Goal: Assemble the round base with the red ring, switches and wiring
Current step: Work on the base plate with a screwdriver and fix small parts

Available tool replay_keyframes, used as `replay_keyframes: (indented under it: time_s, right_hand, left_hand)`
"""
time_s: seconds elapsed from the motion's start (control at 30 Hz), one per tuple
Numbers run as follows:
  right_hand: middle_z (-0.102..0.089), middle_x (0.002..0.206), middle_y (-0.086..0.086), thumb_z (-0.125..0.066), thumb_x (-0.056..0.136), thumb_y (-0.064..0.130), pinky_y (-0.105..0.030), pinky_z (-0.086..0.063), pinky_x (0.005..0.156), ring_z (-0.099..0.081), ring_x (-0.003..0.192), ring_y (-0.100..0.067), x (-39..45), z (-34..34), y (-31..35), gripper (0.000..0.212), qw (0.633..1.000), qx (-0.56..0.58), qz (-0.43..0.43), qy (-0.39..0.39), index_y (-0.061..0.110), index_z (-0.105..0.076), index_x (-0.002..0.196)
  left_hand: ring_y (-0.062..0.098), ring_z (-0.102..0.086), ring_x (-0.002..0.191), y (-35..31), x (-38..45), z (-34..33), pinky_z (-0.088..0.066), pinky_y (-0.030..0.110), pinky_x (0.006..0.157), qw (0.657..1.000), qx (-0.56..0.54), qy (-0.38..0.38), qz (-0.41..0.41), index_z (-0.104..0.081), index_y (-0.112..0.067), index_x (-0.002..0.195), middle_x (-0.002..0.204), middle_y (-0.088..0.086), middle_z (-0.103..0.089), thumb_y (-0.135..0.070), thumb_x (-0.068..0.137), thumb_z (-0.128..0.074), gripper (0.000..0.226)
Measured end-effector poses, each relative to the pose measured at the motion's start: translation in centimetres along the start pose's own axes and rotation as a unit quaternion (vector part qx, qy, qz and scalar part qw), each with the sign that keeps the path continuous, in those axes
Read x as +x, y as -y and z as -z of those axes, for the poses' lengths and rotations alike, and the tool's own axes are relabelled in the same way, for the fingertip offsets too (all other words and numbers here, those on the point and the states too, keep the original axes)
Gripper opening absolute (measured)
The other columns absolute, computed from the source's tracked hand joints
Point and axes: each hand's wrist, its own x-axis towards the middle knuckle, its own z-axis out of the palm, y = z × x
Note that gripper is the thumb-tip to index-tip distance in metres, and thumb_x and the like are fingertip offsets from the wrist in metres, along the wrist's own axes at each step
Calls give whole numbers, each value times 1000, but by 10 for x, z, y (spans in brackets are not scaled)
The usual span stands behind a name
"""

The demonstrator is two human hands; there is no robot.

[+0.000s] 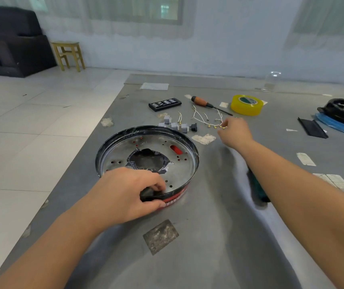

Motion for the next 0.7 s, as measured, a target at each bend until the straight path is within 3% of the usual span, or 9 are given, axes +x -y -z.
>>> replay_keyframes:
  time_s: [0.07,0.17,0.3,0.43,0.53,0.7]
  right_hand:
    - [-50,137,-19,-62,94,19,-40,-44,105,-52,126,-35,15,-4,-11,35,999,-27,-12,14,14,-62,129]
    - [-57,136,-17,-67,92,18,-40,-46,105,-53,127,-32,28,-11,-21,40,999,-36,-8,38,15,-63,132]
    - [-63,130,-14,-71,92,24,-40,-50,103,-59,120,-32,35,-21,-23,37,999,-20,-5,38,15,-67,127]
    - [-68,121,-17,-64,93,15,-39,-51,100,-62,116,-34,38,-30,-24,25,1000,-20,-5,13,12,-72,116]
    - [-70,115,-19,-61,95,12,-40,-53,95,-63,111,-36,39,-34,-24,17,999,-41,-1,-2,10,-75,106]
    - [-69,113,-20,-58,99,11,-38,-52,91,-63,109,-38,41,-36,-19,18,994,-103,-1,-24,7,-74,106]
  left_hand:
    - [0,-69,97,1,0,-1,-57,33,82,1000,-8,-14,-6,-71,-44,110,102,-29,-72,-65,85,-64,33]
    - [-6,-69,93,0,0,-1,-59,30,77,999,-17,-28,-14,-73,-43,106,98,-30,-73,-66,83,-60,35]
    - [-6,-69,93,0,-2,1,-59,31,77,999,-19,-26,-15,-73,-43,107,99,-30,-73,-65,84,-61,34]
    - [-4,-69,97,-1,-2,1,-57,32,81,1000,-16,-18,-10,-72,-42,111,103,-30,-73,-63,86,-64,34]
    - [-6,-68,98,0,-1,1,-56,31,83,1000,-17,-19,-11,-72,-41,111,104,-29,-73,-59,87,-72,30]
    - [-6,-69,98,-1,-1,1,-57,30,82,999,-22,-23,-9,-73,-41,111,103,-28,-74,-58,86,-71,30]
